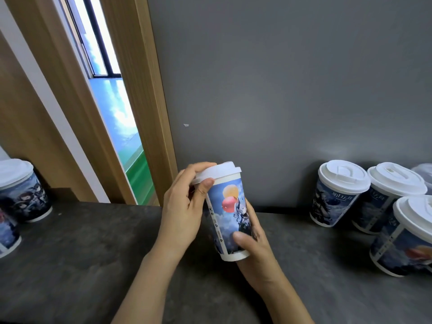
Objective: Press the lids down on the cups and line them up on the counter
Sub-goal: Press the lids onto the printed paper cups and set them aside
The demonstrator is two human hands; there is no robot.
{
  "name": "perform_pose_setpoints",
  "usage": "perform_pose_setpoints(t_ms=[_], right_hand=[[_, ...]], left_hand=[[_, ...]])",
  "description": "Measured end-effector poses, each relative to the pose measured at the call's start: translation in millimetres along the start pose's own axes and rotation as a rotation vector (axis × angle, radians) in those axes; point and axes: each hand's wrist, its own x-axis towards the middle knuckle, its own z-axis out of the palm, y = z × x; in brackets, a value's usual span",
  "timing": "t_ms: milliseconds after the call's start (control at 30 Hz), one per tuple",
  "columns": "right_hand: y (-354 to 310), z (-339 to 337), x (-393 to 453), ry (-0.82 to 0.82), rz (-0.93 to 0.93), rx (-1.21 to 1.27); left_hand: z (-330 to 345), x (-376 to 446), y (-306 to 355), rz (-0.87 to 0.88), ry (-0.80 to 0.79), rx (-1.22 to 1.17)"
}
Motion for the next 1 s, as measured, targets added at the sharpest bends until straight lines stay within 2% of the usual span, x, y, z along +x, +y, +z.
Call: perform_pose_setpoints(t_ms=[133, 300, 367, 467, 567, 667, 800, 1000], right_hand=[[-3.3, -0.8, -3.6, -0.165, 0.178, 0.312], [-1.4, -0.3, -3.0, -0.061, 0.129, 0.284], [-0.7, 0.7, -1.9, 0.007, 0.032, 0.133], [4.5, 0.7, -3.2, 0.147, -0.191, -0.296], [12.8, -1.8, -4.3, 0.154, -0.391, -0.67], [17.7, -3.1, -3.0, 0.186, -0.539, -0.945], [19.4, -5.2, -3.8, 0.251, -0.617, -1.096], [19.7, -9.4, -5.0, 0.337, -0.721, -1.122]], left_hand=[[0.2, 2.1, -4.1, -0.074, 0.073, -0.19], [-4.8, 3.2, -11.8, -0.118, 0.027, -0.144], [-8.7, 3.4, -16.6, -0.112, 0.008, 0.014], [-14.2, 0.7, -24.2, -0.144, -0.02, 0.177], [-20.2, -3.7, -30.0, -0.233, -0.051, 0.092], [-20.0, -7.6, -25.6, -0.184, -0.054, -0.043], [-12.8, -10.4, -20.2, -0.075, 0.011, 0.009], [-16.7, -5.8, -17.6, -0.077, 0.006, 0.056]])
